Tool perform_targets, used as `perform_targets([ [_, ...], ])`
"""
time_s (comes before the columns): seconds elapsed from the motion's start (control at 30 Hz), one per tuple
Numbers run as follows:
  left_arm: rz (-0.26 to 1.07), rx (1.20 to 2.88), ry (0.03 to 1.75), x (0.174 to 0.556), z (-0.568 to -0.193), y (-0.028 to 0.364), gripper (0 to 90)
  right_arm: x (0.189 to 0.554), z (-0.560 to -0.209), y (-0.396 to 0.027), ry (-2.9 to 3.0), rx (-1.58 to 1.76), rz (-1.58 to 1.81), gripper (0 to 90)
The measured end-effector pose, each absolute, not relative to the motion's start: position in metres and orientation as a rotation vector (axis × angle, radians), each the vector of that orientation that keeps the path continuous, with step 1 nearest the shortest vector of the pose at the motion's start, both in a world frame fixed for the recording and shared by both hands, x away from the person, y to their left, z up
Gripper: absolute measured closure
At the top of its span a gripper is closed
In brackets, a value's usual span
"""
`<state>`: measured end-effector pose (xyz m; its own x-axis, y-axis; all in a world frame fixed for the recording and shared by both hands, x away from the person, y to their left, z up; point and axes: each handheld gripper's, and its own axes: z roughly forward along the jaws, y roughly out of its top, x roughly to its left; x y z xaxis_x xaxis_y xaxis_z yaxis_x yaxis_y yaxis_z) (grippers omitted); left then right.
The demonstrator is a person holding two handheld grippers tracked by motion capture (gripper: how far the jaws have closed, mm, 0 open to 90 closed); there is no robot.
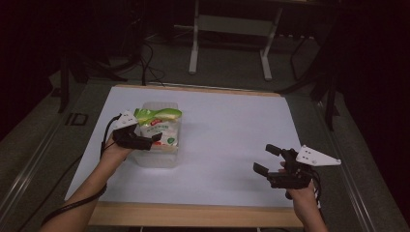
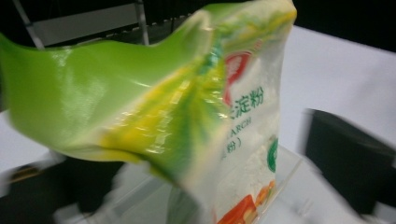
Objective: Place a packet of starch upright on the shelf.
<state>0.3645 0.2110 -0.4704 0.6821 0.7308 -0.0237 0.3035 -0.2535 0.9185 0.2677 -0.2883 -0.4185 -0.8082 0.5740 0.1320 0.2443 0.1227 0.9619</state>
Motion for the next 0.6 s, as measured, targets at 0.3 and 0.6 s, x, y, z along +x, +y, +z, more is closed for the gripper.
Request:
perform_targets([
  [0.3, 0.489, 1.749, 0.869, 0.351, -0.451, 0.231, 1.2, 0.267, -0.419, -0.288, 2.135, 0.806, 1.737, 14.2],
  [0.6, 0.519, 1.732, 0.873, 0.318, -0.441, 0.238, 1.2, 0.266, -0.420, -0.284, 2.153, 0.798, 1.732, 14.2],
])
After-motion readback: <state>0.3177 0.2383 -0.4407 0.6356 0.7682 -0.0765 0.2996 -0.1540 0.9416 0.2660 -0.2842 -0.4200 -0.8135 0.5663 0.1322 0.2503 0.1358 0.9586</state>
